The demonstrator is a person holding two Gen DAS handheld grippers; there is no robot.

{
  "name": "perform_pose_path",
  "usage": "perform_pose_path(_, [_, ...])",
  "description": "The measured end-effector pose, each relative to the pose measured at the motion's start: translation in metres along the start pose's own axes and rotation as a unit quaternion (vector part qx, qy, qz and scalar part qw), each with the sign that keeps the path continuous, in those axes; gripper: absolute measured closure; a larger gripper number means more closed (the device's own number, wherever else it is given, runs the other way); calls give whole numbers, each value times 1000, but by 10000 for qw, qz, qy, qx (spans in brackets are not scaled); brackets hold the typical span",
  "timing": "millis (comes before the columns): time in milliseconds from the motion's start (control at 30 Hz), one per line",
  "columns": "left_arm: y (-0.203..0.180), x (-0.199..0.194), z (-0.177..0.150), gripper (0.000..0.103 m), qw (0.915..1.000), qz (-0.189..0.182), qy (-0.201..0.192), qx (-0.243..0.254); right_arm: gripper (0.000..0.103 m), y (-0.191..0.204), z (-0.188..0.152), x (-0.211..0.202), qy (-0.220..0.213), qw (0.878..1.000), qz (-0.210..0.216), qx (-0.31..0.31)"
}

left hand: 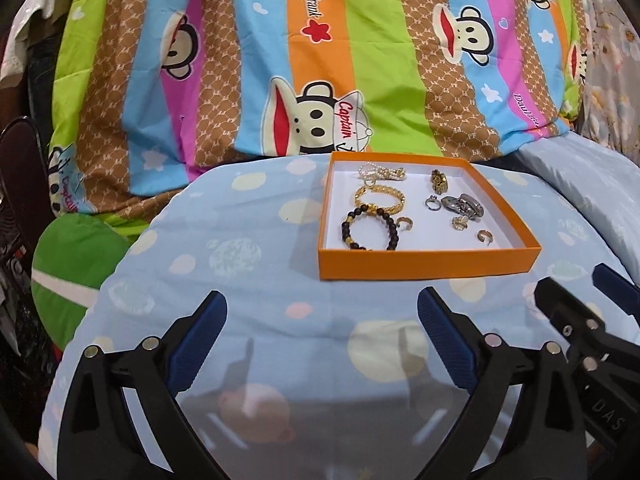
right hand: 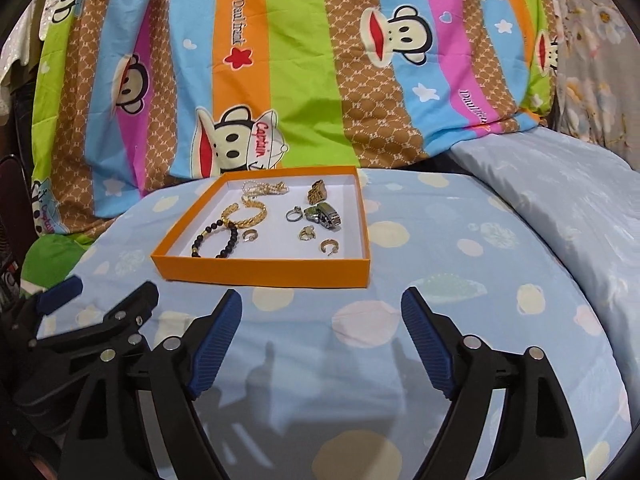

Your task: Organize jewelry

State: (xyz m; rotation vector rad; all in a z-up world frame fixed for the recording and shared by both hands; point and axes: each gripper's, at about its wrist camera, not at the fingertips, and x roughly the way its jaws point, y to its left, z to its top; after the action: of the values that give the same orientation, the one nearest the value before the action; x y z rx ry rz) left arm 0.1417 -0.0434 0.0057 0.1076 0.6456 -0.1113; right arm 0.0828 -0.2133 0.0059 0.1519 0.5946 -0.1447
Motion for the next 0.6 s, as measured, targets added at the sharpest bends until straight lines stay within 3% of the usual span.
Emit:
perform_pose_path(233, [1,-7,-4,9,9996,253,-82,-57,18,5,-3,-6,-92,9998,-184,-57])
perform_pose_path(367, [0,0,-2,9,9995,301,85,-10,18,5,-2,-1,43,9995,-294,-60])
perform_pose_path(500, [-14,9,-5,9,9960,785,306,313,18,6,-3,5,205,9980,-601,-79])
perform_pose_path(600, [-11,9,-5,9,9967,702,311,279,18,3,-4,6,227,9985,-504,-31])
